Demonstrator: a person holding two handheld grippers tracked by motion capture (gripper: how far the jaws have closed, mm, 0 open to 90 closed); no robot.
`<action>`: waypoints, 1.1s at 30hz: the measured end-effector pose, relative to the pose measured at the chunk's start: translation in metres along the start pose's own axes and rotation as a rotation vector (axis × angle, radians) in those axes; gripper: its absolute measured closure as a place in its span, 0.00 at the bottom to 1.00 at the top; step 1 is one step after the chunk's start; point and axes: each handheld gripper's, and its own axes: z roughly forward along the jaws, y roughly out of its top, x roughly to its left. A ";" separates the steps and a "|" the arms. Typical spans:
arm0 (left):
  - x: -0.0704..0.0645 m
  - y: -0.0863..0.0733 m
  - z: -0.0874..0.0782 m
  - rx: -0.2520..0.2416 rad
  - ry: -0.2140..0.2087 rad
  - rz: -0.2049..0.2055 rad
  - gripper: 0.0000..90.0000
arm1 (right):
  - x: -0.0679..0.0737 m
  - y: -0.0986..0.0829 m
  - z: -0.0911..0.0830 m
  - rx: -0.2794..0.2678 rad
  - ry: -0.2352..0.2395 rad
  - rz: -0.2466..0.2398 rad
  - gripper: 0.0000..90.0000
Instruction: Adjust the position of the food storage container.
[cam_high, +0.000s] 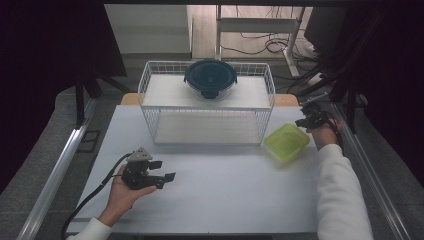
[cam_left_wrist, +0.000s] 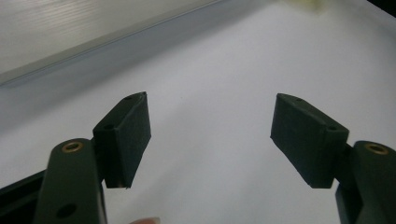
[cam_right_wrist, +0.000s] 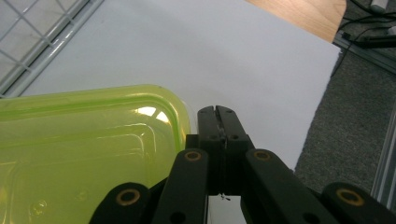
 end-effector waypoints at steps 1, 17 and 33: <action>0.000 0.000 0.000 0.000 -0.002 -0.001 0.31 | 0.001 0.000 0.000 0.001 0.004 -0.011 0.99; 0.001 0.001 -0.002 -0.012 -0.020 -0.027 0.31 | 0.012 -0.001 0.004 0.049 0.019 -0.051 0.99; 0.000 0.001 -0.002 -0.007 -0.029 -0.025 0.31 | 0.048 -0.016 -0.002 0.045 0.116 -0.075 0.99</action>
